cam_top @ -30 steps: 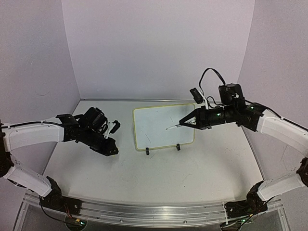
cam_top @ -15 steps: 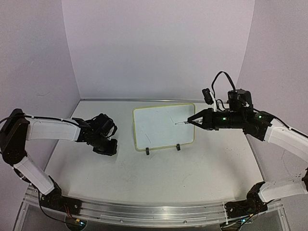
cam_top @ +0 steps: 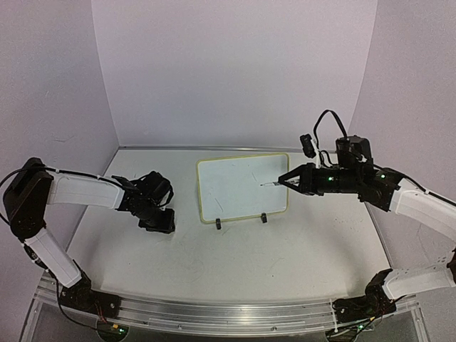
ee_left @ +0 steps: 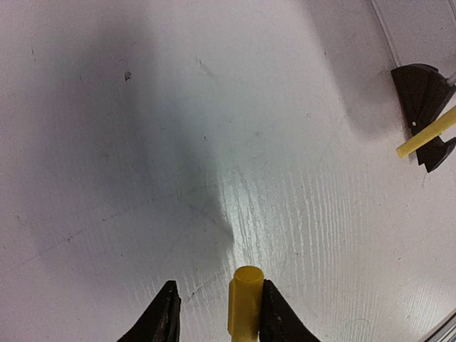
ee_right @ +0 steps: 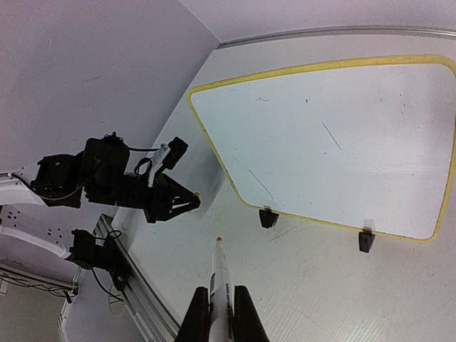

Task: Write a sentence on the whiteboard
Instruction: Place the pen cap at the center of the board, then hold the whiteboard at the center of the board.

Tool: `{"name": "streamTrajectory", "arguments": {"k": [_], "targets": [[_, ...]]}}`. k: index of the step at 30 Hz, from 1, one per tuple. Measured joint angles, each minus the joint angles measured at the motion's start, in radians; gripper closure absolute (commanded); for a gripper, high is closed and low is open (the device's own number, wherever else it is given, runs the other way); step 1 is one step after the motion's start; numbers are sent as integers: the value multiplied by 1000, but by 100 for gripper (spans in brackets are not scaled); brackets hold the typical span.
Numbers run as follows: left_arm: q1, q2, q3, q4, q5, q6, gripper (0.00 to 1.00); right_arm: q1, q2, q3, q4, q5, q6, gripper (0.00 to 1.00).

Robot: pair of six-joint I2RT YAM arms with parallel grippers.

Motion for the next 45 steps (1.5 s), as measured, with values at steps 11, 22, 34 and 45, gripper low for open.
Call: {"name": "streamTrajectory", "arguments": {"k": [11,22,34,45], "targets": [[0,-1,0,2,-1,-3,14,0,-18,-16,24,10,1,100],[1,-20,0,16,8,-1,1,0,-53,-35,49,16,12,100],[65,-116,1,11,111,28,1,0,-99,-55,49,39,30,100],[245,-157,204,-117,319,217,2,9,-111,-94,73,77,73,100]]}}
